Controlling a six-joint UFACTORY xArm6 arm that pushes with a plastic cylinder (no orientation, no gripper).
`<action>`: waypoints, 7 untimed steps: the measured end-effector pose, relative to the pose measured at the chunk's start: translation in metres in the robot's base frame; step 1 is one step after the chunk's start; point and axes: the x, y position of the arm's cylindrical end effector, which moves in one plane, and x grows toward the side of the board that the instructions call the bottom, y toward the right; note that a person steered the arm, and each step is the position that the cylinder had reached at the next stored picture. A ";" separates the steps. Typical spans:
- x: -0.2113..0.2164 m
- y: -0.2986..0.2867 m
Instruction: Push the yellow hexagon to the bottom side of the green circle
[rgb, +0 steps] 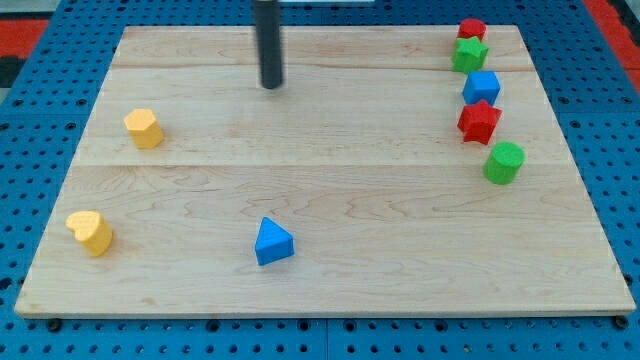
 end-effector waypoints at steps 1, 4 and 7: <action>-0.004 -0.091; 0.107 -0.115; 0.171 0.015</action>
